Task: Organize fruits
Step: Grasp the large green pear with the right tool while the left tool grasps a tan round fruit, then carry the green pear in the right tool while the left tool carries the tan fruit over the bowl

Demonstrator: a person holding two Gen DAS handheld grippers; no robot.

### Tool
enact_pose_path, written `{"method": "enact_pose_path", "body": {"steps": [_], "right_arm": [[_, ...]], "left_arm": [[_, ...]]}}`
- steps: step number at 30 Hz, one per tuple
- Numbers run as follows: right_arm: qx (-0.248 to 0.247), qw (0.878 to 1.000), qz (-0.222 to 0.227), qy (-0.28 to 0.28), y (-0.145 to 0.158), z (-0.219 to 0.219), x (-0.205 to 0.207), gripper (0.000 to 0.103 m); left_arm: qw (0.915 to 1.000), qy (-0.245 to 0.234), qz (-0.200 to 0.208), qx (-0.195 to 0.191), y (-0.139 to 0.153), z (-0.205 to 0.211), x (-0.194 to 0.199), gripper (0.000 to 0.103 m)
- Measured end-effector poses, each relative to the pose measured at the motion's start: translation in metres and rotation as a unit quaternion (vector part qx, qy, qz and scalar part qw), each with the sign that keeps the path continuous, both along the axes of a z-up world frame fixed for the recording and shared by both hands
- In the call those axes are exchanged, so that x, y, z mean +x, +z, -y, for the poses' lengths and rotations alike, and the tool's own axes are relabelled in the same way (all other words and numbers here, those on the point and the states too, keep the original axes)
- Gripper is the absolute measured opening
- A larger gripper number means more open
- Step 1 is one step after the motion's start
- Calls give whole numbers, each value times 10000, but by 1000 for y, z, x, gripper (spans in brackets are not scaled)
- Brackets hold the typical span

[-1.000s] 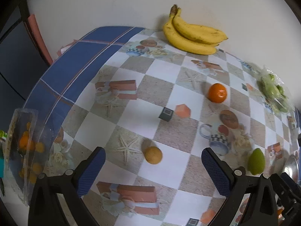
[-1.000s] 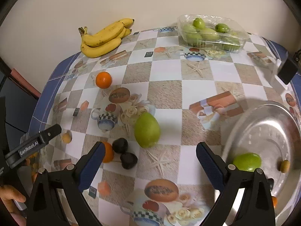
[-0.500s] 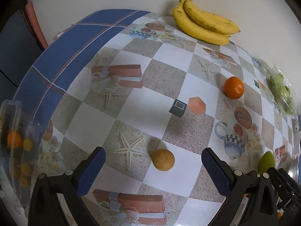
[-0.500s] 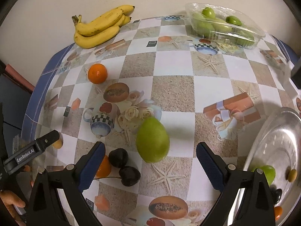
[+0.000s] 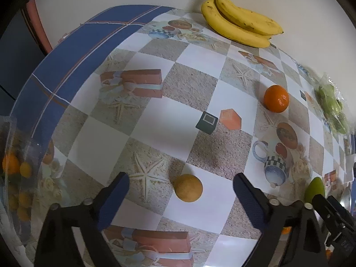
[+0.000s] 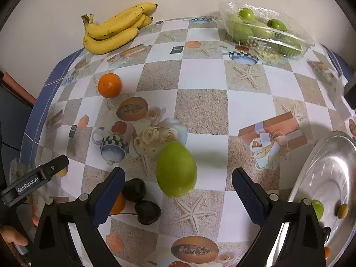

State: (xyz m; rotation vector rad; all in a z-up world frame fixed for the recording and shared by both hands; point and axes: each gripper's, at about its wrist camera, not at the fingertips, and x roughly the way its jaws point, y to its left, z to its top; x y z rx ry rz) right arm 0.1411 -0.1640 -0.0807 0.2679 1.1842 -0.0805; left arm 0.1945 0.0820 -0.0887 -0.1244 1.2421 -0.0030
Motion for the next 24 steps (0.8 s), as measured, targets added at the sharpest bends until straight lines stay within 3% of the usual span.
{"method": "enact_pose_path", "body": {"steps": [4, 6, 11, 13, 18, 24], "right_arm": [[93, 10000, 15, 32, -1, -2, 2, 69], [115, 9999, -16, 28, -2, -3, 3, 66], [152, 9999, -55, 16, -5, -4, 4, 52], [151, 9999, -74, 23, -6, -4, 4, 49], [160, 9998, -107, -14, -7, -3, 4, 41], [235, 9997, -94, -71, -6, 0, 3, 41]], "left_arm": [[10000, 8, -63, -62, -3, 1, 1, 75], [9999, 23, -83, -86, -4, 1, 1, 67], [9999, 86, -117, -42, -5, -1, 0, 35], [9998, 121, -119, -79, -4, -2, 0, 28], [9999, 90, -107, -55, -4, 0, 0, 28], [10000, -4, -20, -60, 3, 5, 0, 28]]}}
